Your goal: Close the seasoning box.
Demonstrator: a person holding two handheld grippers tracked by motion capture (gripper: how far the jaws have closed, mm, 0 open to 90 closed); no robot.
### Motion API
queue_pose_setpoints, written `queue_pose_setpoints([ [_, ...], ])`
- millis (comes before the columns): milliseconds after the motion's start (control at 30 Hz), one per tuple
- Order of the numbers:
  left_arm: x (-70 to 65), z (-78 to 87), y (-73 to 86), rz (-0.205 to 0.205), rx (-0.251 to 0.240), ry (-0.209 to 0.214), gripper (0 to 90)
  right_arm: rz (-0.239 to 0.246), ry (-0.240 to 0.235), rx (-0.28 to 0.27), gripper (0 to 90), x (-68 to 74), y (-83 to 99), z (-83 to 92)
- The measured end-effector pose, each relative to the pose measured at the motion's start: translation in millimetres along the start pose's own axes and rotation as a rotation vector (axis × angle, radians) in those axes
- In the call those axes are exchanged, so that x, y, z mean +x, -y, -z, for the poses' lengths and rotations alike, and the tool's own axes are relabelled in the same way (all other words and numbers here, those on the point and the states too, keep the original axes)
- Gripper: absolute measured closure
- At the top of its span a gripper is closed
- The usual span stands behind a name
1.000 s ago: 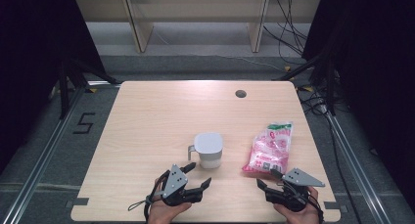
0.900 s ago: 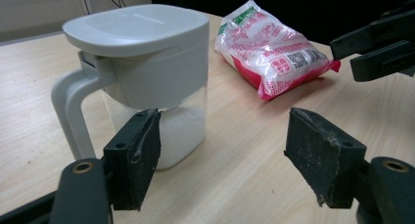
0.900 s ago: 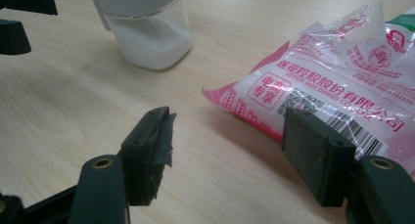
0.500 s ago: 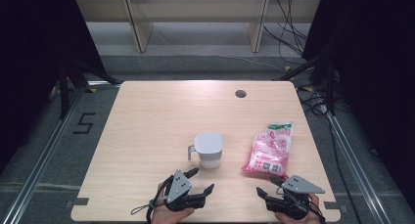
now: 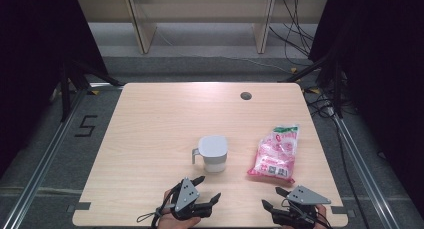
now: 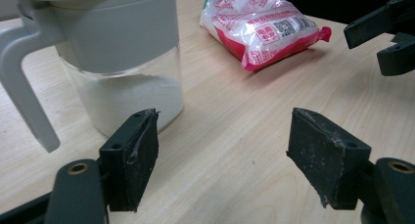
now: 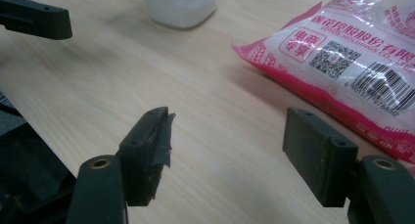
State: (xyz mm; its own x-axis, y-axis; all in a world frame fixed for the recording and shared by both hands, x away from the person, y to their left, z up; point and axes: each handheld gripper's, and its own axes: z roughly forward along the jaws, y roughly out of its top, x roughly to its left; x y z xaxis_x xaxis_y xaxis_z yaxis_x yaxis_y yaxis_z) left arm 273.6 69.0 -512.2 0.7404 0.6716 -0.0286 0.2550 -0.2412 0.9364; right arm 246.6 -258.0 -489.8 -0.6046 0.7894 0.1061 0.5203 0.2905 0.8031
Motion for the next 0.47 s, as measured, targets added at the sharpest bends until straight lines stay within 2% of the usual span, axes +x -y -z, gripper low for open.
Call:
queue_pose_setpoints([
  [33,-0.7,0.0,-0.2,-0.004,0.002,0.004,26.7,0.023,-0.002,0.014,35.1,-0.9,0.4,0.4],
  [100,-0.8,-0.5,-0.2,-0.017,0.000,0.015,26.7,0.028,0.000,0.016,35.1,0.0,1.9,0.4],
  [133,-1.8,-1.1,0.3,-0.002,-0.004,0.013,26.7,0.043,0.004,0.019,35.0,-0.3,2.1,0.6],
  [167,0.6,0.0,0.0,-0.038,0.009,0.008,26.5,0.037,-0.006,0.024,35.0,0.3,2.4,0.7],
  [200,1.7,0.2,0.4,-0.043,0.012,0.004,26.5,0.039,-0.018,0.026,34.9,0.6,2.7,-0.3],
  [233,-0.1,0.4,1.3,-0.007,0.014,0.000,26.4,0.038,-0.013,0.028,35.0,1.1,3.4,-0.1],
  [267,0.5,0.4,1.5,-0.010,0.017,-0.001,26.3,0.056,-0.008,0.029,34.9,0.2,3.5,0.1],
  [300,-0.3,-0.1,2.0,0.005,0.012,-0.002,26.3,0.013,-0.009,0.037,34.9,3.2,4.4,0.6],
  [333,1.8,-0.1,2.1,-0.016,0.016,0.005,26.3,0.040,-0.016,0.036,34.8,0.4,4.0,0.0],
  [400,1.4,-0.3,2.2,0.007,0.008,-0.004,25.9,0.041,-0.013,0.039,34.8,0.5,4.2,0.7],
  [467,2.6,0.8,1.9,-0.002,0.017,-0.009,25.7,0.041,-0.016,0.038,34.8,0.2,4.3,0.6],
])
